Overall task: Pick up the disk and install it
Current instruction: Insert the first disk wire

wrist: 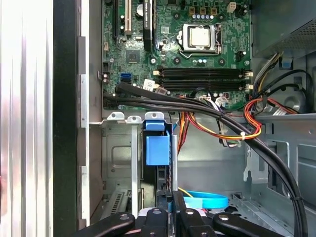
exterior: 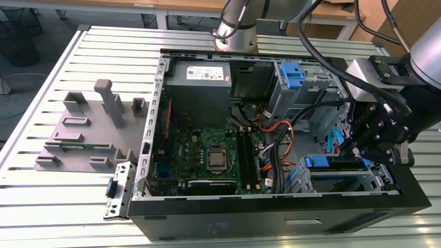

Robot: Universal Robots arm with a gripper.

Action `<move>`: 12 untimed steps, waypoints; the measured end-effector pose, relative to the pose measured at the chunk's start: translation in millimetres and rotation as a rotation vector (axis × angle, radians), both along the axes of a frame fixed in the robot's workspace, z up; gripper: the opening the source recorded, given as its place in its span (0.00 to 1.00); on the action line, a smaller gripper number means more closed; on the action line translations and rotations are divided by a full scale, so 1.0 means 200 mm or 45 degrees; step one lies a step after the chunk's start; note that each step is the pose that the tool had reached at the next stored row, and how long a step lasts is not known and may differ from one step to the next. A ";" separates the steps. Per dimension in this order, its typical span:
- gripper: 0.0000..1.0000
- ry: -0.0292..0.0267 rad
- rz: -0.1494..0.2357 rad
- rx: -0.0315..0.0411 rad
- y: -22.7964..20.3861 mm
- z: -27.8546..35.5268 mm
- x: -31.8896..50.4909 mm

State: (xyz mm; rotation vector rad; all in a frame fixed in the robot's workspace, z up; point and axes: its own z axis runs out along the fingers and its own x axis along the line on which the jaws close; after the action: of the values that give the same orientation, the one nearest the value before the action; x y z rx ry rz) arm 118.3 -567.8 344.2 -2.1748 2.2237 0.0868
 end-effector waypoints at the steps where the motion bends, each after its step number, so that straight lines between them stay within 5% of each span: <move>1: 0.16 0.0000 0.000 0.0001 0.000 -0.007 0.000; 12: 0.16 0.0000 0.000 -0.0005 0.000 -0.033 0.000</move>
State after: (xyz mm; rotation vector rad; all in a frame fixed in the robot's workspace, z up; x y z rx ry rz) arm 118.3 -567.8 337.7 -2.1750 2.2239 0.0864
